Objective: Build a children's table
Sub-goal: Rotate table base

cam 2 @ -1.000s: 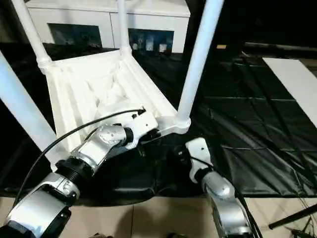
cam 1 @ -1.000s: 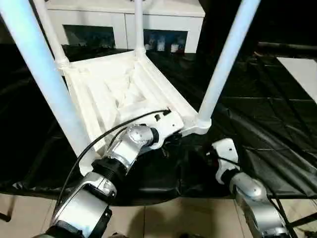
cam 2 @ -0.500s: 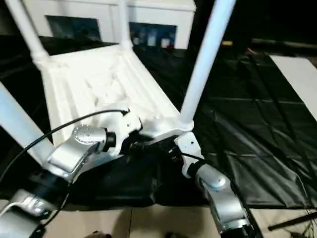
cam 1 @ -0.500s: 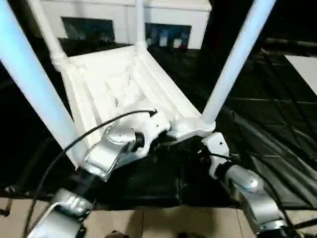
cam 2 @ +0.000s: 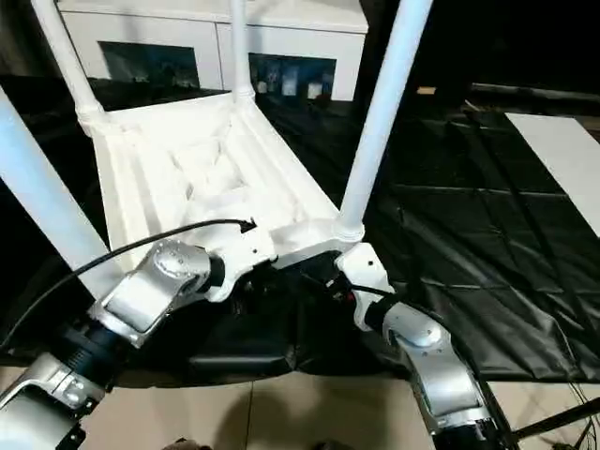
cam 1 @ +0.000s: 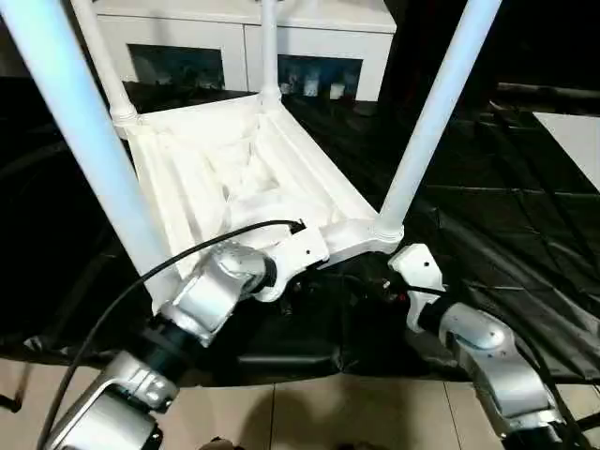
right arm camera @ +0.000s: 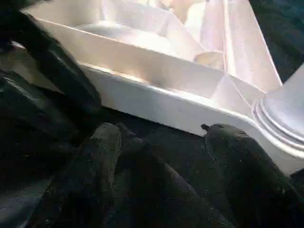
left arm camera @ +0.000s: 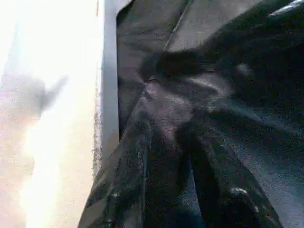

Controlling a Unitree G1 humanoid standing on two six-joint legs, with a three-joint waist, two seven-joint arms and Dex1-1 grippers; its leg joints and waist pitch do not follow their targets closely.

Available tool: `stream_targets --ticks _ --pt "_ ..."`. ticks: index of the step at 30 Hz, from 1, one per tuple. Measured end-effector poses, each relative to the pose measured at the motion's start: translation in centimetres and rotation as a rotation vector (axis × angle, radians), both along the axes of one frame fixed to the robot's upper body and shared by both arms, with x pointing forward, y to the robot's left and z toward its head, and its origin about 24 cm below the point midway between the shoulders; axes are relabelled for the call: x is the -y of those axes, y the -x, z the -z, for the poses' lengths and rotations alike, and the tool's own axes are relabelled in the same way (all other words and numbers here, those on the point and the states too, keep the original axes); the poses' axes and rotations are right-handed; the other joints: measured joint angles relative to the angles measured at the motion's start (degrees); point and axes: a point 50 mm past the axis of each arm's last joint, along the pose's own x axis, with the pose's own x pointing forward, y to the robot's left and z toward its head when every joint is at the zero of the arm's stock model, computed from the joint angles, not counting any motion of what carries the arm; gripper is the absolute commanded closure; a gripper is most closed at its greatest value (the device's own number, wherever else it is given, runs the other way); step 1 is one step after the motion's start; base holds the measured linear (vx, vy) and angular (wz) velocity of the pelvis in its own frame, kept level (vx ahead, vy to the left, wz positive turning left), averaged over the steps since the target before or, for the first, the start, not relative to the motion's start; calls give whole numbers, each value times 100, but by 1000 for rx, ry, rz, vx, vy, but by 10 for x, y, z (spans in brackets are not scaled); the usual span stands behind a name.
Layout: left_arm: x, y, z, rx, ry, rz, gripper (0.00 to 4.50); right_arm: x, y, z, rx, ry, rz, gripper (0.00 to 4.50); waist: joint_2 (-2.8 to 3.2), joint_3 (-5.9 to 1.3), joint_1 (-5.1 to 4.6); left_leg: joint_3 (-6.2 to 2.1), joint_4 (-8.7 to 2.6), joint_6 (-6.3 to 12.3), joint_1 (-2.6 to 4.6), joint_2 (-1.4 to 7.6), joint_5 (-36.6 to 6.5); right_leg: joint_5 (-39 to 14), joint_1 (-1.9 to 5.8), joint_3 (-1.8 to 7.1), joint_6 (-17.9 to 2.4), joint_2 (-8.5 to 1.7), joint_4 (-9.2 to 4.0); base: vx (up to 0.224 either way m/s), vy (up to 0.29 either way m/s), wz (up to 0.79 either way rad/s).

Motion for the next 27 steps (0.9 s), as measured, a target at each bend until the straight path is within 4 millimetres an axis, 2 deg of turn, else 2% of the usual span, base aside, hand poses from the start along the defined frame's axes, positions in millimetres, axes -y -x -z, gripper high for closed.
stream_targets --ticks 4,6,9,16,19,21,24,25,27 --pt "-3 -16 2 83 -46 -113 295 1 6 0 -30 -29 -38 133 0 1 -33 -7 1 1 -7 1 0 0 -4 -2 3 7 -6 0 0 0" --pt "-8 -24 1 130 -62 -170 295 0 9 1 -40 -44 -58 133 -1 1 -66 -23 1 1 -11 3 0 0 -9 -8 3 17 -15 0 0 0" --pt "-9 -34 2 182 -56 -241 295 0 12 4 -59 -48 -82 133 -1 1 -64 -65 1 1 -36 9 1 1 -6 -7 4 58 -62 0 0 0" --pt "-1 -44 9 318 -29 -325 295 -2 12 2 -54 -47 -88 133 -1 1 -44 -90 42 5 -74 8 3 63 -6 -2 -2 68 -85 0 0 0" --pt "3 -45 8 371 31 -356 295 -2 12 2 -54 -47 -88 133 -1 3 -50 -97 59 5 -111 9 3 124 -31 -4 -1 68 -90 0 0 0" --pt "1 -46 -2 394 170 -402 295 -2 13 2 -50 -48 -88 133 8 6 -69 -98 57 5 -106 10 3 134 -33 -7 -5 68 -90 0 0 0" --pt "-5 -41 -38 465 477 -396 295 -2 15 2 -48 -52 -83 133 33 -5 -55 -107 51 3 -96 13 2 132 -14 -16 -2 69 -89 0 0 0" --pt "-8 -34 -44 459 571 -367 295 -3 15 1 -44 -55 -80 133 51 -16 -56 -107 47 3 -96 13 2 127 -14 -14 4 69 -91 0 0 0" --pt "-15 -12 -43 412 733 -293 295 -4 15 0 -38 -60 -75 133 86 -38 -51 -105 48 3 -99 11 2 114 -11 -7 21 70 -90 0 0 0"
